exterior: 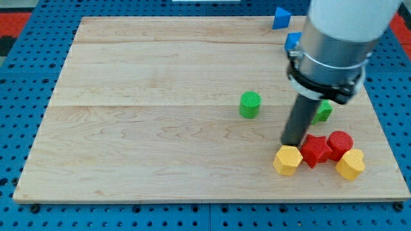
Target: Move the green blocks to the center
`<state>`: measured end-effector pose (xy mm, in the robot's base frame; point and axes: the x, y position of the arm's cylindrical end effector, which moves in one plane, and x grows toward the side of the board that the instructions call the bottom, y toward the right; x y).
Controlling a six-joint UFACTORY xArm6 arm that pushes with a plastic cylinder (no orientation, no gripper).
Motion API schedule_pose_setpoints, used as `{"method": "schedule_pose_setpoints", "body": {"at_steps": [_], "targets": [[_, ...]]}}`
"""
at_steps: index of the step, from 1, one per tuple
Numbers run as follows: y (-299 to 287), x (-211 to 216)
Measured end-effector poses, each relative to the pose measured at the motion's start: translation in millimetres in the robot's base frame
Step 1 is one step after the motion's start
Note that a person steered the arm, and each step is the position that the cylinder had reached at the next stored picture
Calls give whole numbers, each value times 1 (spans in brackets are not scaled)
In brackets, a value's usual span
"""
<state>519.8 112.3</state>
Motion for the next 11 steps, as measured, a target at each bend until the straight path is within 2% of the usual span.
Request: {"method": "schedule_pose_setpoints", "body": {"at_steps": [1, 2, 7, 8, 11], "targets": [[-74, 3], [-90, 1], [-98, -9], [-85, -22], [-64, -23]]}}
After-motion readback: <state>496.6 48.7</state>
